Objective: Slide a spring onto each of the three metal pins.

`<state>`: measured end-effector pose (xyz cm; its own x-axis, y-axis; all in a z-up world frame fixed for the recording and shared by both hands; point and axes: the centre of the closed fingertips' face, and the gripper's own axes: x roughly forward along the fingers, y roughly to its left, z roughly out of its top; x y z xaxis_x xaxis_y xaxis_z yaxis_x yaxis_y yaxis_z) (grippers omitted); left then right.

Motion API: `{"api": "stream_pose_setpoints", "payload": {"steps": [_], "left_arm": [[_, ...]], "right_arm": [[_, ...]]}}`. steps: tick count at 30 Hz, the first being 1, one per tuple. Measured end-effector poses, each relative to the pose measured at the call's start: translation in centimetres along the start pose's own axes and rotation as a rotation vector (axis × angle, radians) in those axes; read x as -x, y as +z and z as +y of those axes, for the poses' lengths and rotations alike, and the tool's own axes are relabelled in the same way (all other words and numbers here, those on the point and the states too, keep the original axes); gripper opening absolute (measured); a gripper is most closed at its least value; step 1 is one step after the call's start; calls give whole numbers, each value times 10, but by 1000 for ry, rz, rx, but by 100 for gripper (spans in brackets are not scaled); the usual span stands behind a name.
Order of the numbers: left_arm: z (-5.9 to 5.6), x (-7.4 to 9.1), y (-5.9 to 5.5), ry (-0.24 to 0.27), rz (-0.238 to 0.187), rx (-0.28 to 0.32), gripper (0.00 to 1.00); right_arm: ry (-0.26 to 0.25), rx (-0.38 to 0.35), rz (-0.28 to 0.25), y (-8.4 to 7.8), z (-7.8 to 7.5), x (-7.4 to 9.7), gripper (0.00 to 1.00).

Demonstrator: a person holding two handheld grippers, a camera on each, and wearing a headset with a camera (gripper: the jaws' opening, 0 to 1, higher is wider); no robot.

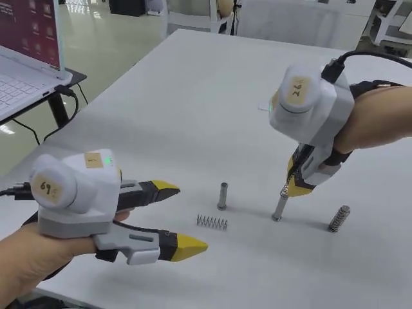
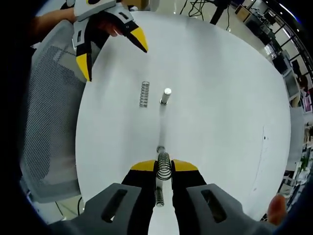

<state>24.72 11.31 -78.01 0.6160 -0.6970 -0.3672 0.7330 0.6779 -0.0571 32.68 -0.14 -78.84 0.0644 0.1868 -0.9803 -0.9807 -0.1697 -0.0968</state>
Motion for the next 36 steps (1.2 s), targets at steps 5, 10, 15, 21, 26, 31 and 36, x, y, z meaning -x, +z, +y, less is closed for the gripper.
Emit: {"api": "stream_pose_setpoints", "payload": {"steps": [5, 10, 15, 21, 26, 31, 36], "left_arm": [[-1, -1, 1, -4, -3, 0, 58], [-2, -1, 2, -6, -3, -3, 58], [-1, -1, 2, -6, -3, -4, 57], [-2, -1, 2, -10, -3, -3, 56], [-2, -2, 1, -12, 0, -5, 56], [-2, -3, 1, -16, 2, -7, 55], [-2, -3, 0, -18, 5, -8, 55]], "right_arm": [[8, 4, 21, -3, -1, -7, 9], [18, 2, 29, -3, -1, -11, 9], [28, -3, 46, -4, -2, -18, 9], [33, -6, 75, -8, -3, -26, 9], [38, -5, 91, -9, -2, -32, 9], [46, -1, 105, -10, -1, -40, 9], [49, 2, 121, -13, -1, -44, 9]]}}
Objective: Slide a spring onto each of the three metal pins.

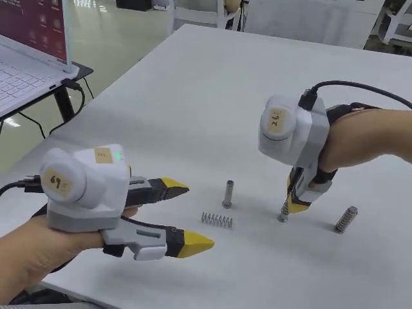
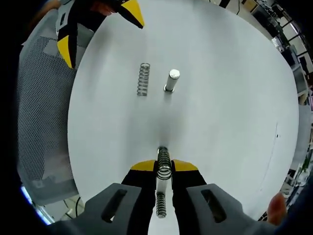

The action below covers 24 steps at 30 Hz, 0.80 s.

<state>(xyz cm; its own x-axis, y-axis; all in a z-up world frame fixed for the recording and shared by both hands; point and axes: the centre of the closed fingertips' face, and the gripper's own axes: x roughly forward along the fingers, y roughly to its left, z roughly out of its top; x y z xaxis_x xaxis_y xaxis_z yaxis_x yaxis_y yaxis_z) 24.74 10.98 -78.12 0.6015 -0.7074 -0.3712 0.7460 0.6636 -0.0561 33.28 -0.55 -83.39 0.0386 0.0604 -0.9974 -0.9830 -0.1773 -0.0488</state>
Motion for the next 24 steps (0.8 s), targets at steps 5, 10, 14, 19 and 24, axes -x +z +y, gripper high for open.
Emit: {"api": "stream_pose_setpoints", "payload": {"steps": [5, 10, 14, 19, 24], "left_arm": [[-1, 0, 0, -4, 1, 0, 54], [-1, -1, -1, -6, 5, 0, 53], [-1, -1, -2, -7, 9, 0, 53], [-1, -1, -3, -6, 14, 2, 52], [-1, -2, -4, -8, 21, 0, 52]], "right_arm": [[6, -4, 1, 0, 2, -4, 9], [11, -8, 2, 0, 2, -8, 9], [13, -13, 2, -1, 2, -12, 9], [11, -13, -4, 0, 2, -14, 9], [2, -14, -11, 3, -1, -14, 9]]}}
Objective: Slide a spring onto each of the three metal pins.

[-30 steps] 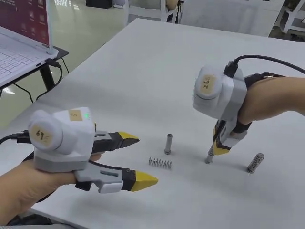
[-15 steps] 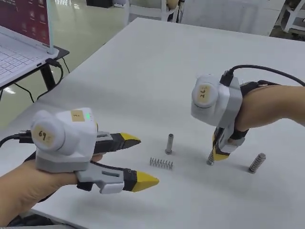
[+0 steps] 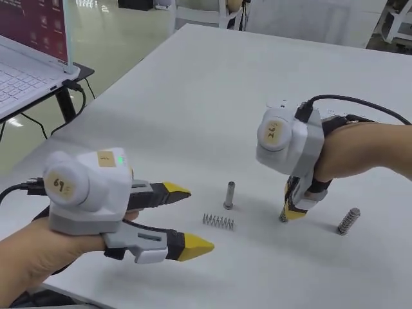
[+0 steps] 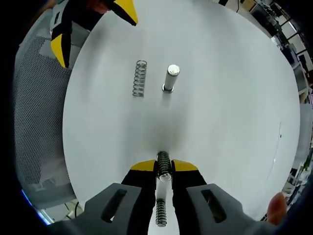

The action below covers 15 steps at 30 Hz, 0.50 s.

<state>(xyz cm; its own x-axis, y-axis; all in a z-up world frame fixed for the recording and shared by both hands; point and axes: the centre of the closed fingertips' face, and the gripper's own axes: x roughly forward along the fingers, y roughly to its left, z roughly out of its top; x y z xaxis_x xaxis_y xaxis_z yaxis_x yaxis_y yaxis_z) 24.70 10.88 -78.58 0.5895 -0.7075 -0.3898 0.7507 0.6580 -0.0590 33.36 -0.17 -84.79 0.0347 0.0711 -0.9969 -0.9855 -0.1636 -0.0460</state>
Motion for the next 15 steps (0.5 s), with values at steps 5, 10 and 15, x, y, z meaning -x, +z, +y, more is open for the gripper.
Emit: {"api": "stream_pose_setpoints", "payload": {"steps": [5, 10, 15], "left_arm": [[1, 0, -1, 2, 4, 2, 52], [1, 0, -3, 1, 6, 4, 51], [1, -1, -4, 0, 9, 3, 51]], "right_arm": [[-5, -2, -20, 4, -1, 0, 9], [-4, 0, -22, 3, -1, -1, 13], [-6, 2, -32, 4, -2, -2, 14]]}}
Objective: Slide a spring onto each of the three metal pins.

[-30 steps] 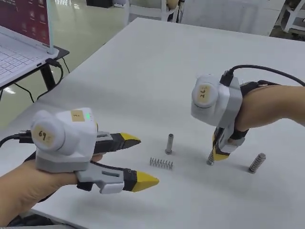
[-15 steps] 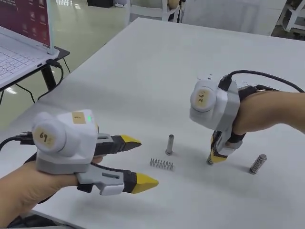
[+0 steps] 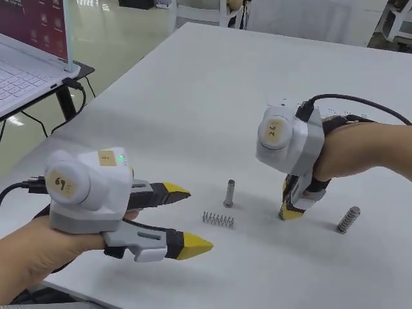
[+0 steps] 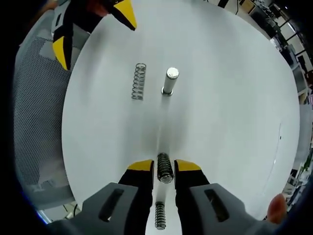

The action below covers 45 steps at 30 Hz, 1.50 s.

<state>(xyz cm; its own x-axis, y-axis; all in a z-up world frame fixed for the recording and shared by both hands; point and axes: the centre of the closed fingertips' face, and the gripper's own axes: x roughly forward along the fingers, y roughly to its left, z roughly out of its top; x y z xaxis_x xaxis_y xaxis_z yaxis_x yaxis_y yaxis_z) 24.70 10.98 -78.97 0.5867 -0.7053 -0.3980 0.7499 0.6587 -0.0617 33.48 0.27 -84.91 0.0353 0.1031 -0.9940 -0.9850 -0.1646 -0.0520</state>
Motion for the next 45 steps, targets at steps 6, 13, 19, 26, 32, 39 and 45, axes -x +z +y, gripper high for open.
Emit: {"api": "stream_pose_setpoints", "payload": {"steps": [6, 13, 19, 26, 32, 39, 45], "left_arm": [[2, -2, -4, -5, 15, -3, 50], [3, -5, -5, -16, 26, -11, 49], [4, -8, -8, -28, 37, -17, 48], [10, -11, -13, -39, 62, -31, 46], [14, -14, -15, -48, 75, -41, 43], [18, -19, -18, -68, 96, -50, 41], [20, -25, -20, -90, 120, -70, 38]], "right_arm": [[-14, 3, -23, 3, -1, 3, 20], [-25, -1, -45, 4, 1, 6, 23], [-39, -5, -67, 6, 1, 11, 26], [-52, -10, -100, 11, 3, 20, 27], [-73, -5, -119, 15, 9, 29, 28], [-88, -8, -150, 19, 13, 38, 28], [-96, -15, -176, 22, 16, 44, 29]]}}
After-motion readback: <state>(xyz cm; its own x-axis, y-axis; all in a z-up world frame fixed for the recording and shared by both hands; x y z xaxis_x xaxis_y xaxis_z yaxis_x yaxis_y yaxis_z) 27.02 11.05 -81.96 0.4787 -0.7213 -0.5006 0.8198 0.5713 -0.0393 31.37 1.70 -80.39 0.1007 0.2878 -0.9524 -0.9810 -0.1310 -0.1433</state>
